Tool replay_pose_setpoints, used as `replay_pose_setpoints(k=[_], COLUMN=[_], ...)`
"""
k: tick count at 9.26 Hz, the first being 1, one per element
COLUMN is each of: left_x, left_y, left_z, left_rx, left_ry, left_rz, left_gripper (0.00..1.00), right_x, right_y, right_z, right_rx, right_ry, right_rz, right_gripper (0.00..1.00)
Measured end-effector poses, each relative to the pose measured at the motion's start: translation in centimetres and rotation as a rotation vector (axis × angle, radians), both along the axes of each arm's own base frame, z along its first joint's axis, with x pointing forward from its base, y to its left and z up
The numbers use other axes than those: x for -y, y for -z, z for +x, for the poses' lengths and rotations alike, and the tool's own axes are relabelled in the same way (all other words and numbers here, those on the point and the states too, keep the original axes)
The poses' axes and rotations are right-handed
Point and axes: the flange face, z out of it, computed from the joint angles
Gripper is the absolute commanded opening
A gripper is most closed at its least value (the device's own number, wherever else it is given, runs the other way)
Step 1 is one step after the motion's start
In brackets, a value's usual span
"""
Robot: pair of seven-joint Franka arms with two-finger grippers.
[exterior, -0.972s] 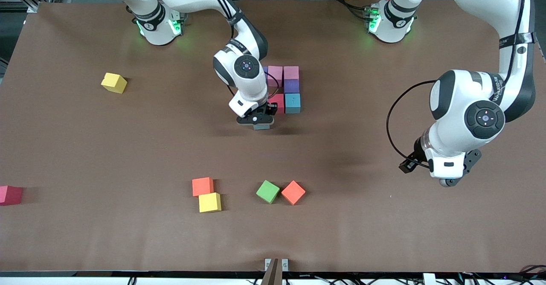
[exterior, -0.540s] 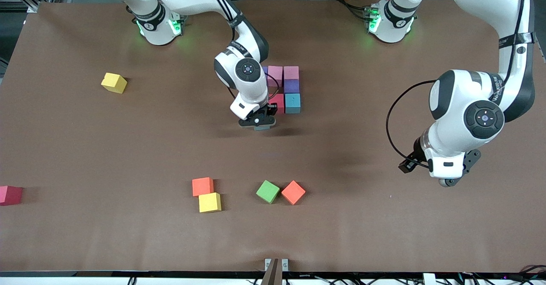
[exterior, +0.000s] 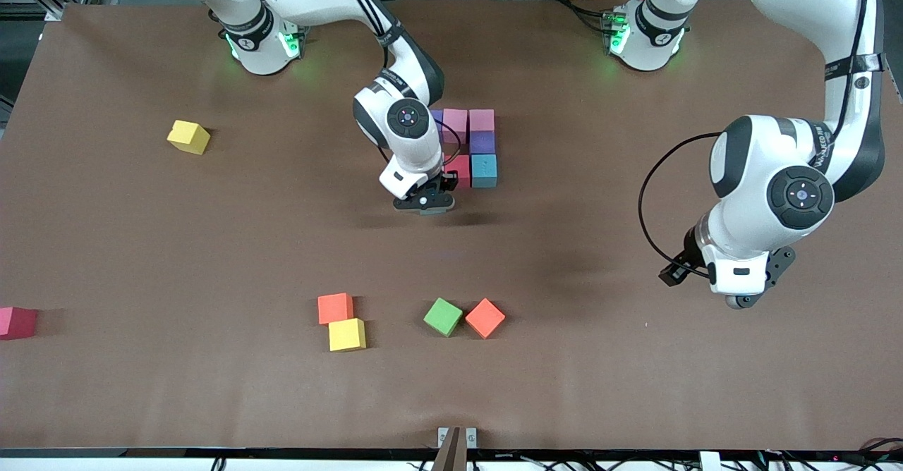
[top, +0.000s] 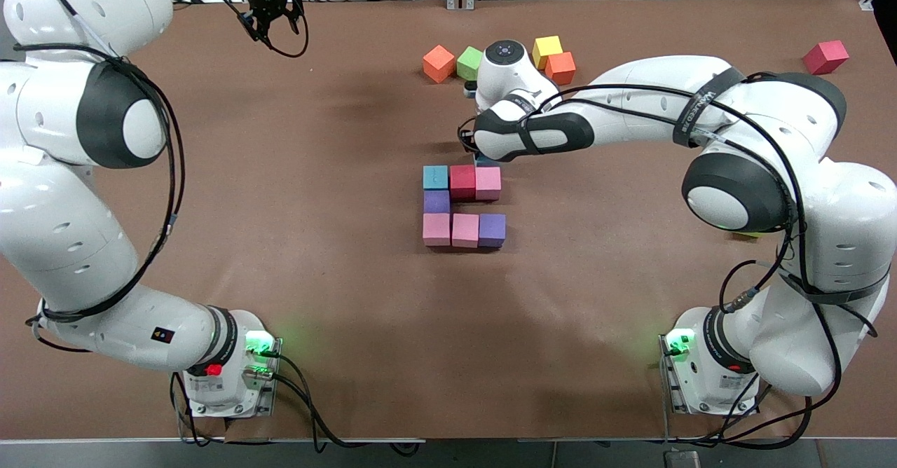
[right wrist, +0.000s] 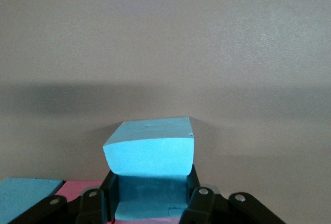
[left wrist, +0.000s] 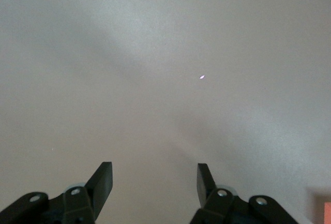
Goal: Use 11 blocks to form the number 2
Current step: 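Lower the cyan cube beside the pink cube with the right gripper, then set the cyan cube down and open the right gripper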
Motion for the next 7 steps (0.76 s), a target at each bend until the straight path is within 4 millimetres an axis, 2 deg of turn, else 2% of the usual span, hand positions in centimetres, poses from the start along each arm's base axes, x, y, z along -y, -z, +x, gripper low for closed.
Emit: replay_pose_setpoints(k=[7], left_x=[0.05], left_y=[0.04], left_z=[0.0], left_rx=[-0.001], left_ry=[-0.003], left_rz=[-0.005], left_gripper=[0.74], right_x=[-0.61], right_y=[0.0], right_z=[-0.79], right_rx=[-0.034], right_ry=[-0.005], right_rz=[-0.004], right_gripper=[0.0])
